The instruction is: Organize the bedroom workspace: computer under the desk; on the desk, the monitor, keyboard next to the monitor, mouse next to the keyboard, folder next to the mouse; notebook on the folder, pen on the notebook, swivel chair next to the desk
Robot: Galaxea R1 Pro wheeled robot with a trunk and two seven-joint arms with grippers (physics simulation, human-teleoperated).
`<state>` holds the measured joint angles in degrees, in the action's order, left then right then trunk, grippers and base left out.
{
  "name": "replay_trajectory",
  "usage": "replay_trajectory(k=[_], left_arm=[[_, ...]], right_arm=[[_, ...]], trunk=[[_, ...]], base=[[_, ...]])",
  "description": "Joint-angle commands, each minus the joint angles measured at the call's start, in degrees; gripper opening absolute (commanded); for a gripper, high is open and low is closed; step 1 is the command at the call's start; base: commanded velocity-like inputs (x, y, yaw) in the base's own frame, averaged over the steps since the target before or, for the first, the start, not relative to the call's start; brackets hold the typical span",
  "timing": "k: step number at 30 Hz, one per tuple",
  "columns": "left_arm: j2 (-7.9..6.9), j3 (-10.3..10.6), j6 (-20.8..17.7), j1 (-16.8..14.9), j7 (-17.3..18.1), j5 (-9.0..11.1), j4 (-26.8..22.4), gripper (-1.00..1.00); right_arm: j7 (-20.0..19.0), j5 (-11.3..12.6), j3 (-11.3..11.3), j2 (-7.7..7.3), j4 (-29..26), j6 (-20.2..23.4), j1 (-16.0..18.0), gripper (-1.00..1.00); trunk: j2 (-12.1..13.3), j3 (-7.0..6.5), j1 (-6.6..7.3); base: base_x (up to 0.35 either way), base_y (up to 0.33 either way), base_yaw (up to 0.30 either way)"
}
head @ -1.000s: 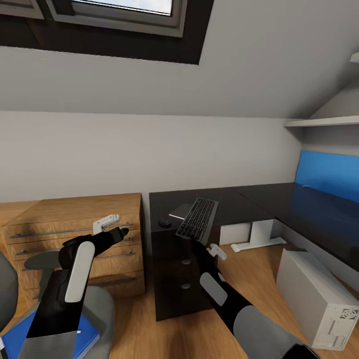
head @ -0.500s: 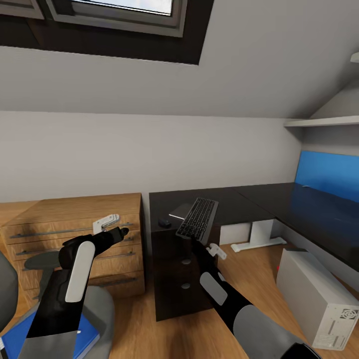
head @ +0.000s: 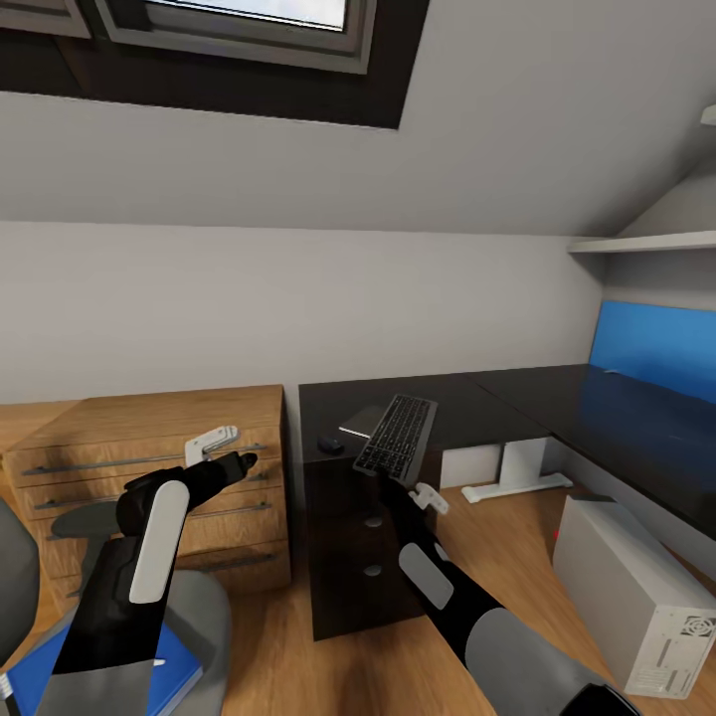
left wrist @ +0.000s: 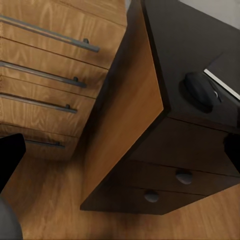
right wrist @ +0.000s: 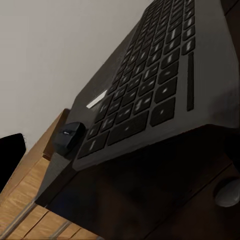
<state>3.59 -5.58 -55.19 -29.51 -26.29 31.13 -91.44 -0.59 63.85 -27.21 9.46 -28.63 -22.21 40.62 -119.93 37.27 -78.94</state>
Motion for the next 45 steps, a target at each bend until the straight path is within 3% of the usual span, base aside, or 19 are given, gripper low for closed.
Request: replay_trajectory(k=[1, 39, 45], left_arm=[[0.03, -0.1, -0.2, 0.0, -0.5, 0.6, 0.0, 1.0], [0.16, -0.3, 0.3, -0.1, 0.0, 0.8, -1.4, 1.0], [0.24, -0.2, 0.3, -0.1, 0.0, 0.8, -1.4, 1.0]], right_arm=[[-0.2, 0.6, -0.4, -0.04, 0.1, -0.4, 0.1, 1.0], [-0.7, 0.6, -0.2, -0.3, 0.2, -0.4, 0.1, 1.0], [-0.7, 0.6, -0.2, -0.32, 0.2, -0.4, 0.1, 1.0]], trunk=[[0.0, 0.07, 0.01], [0.0, 0.07, 0.01], [-2.4, 1.14, -1.31]], base=[[0.0, 0.014, 0.0], [0.0, 0.001, 0.0], [0.0, 0.0, 0.0]])
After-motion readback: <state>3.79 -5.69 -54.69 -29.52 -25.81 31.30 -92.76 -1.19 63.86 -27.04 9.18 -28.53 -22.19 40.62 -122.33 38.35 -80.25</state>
